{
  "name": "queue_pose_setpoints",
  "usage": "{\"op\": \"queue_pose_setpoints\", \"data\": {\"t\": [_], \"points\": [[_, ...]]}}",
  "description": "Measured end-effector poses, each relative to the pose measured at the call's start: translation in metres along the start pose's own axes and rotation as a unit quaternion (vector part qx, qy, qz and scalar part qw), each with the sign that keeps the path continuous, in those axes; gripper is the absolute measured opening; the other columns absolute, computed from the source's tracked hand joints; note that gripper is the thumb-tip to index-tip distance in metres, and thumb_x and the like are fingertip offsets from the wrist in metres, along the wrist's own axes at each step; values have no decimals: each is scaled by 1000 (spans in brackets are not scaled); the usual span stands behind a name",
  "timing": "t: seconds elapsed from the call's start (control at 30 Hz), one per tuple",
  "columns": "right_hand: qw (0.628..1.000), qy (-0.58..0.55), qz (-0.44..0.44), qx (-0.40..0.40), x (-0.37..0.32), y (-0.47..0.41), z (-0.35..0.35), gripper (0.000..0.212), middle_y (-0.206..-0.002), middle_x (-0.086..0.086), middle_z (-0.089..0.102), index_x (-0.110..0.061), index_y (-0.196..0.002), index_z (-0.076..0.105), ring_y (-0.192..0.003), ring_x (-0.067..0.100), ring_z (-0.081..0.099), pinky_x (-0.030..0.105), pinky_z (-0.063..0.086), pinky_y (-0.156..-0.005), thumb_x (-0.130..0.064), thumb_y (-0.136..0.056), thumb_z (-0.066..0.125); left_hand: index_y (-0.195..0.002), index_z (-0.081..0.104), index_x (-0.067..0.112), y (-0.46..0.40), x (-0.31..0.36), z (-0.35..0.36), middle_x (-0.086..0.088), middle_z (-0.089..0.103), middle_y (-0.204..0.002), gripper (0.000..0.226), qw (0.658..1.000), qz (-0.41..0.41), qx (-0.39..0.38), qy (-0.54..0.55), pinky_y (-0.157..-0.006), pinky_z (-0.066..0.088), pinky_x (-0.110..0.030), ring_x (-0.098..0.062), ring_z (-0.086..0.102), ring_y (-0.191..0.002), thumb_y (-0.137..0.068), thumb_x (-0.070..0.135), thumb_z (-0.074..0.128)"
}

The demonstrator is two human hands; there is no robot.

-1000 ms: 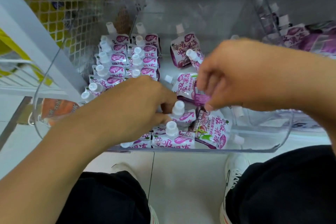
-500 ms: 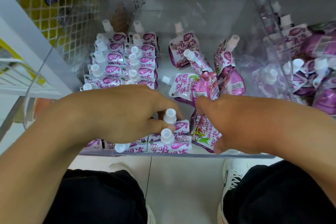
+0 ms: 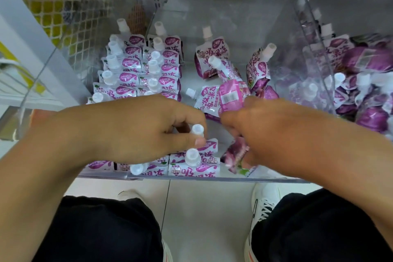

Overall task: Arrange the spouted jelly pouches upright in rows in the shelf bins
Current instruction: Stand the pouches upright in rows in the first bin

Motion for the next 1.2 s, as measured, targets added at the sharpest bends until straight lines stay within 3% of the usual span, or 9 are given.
{"op": "queue_pose_setpoints", "data": {"t": [0.27,0.4,0.5,0.63,0.7,0.77,0.8,1.0,1.2], "points": [[994,40,-80,60,9,15,-11,32,-69,-8,45,-29,-72,37,-59,4,41,24,31,-50,-31,-76,69,-93,74,24,7,-1,-5,3,72,-82,28,999,30,13,-20,-72,55,-39,-14,67,-76,-88,45,56],[977,-160,-80,117,29,20,-41,30,-71,-19,65,-38,-95,52,-55,4,58,22,45,-51,-46,-75,72,-92,75,17,8,1,-9,-4,72,-83,47,999,5,34,20,-74,53,-42,-22,66,-78,-84,55,48],[883,-403,-41,237,45,12,-50,39,-76,-1,72,-25,-122,59,-51,12,65,28,57,-50,-34,-85,67,-106,69,32,6,7,-21,9,73,-94,53,996,1,41,78,-74,57,-39,-11,69,-79,-75,72,53],[731,-674,-19,107,23,-8,-34,21,-96,18,72,-2,-113,61,-81,26,73,34,62,-70,-10,-93,59,-101,69,28,-2,9,-33,9,76,-90,27,959,-33,152,238,-56,59,-36,-26,70,-71,-78,41,68],[827,-550,-36,105,26,-11,-35,27,-101,6,73,-16,-115,62,-88,17,72,32,60,-79,-19,-89,66,-94,72,24,-2,5,-37,4,74,-76,17,957,-37,208,201,-46,51,-21,-16,64,-53,-81,35,70],[970,-202,-30,130,31,-13,-33,41,-107,-11,68,-31,-119,60,-88,7,63,27,52,-83,-31,-81,75,-83,71,14,2,0,-42,-3,61,-54,26,962,-15,269,48,-41,39,-11,-7,51,-42,-80,40,69],[991,-74,-26,111,30,-14,-28,45,-110,-11,66,-33,-121,59,-90,9,58,28,50,-83,-29,-79,76,-79,69,10,5,0,-44,0,55,-49,34,958,-2,286,-30,-43,37,-10,-8,52,-46,-78,44,68],[993,90,-66,48,3,-28,-2,24,-69,-2,44,-18,-70,44,-62,20,47,26,39,-50,3,-75,56,-75,73,22,3,2,-43,22,46,-47,23,962,67,239,-112,-50,39,-7,5,54,-53,-69,44,76],[991,32,-48,118,37,2,-39,16,-76,-12,57,-30,-86,62,-70,10,58,31,50,-63,-45,-80,65,-93,72,30,-3,-6,-25,10,71,-79,18,988,75,101,-94,-67,53,-29,-3,63,-71,-83,44,68]]}}
Point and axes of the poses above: each hand's wrist, its own y-axis away from the middle knuckle, its own z-axis out of the palm, x = y × z, the point moved 2 cm from there along -y, towards the middle knuckle
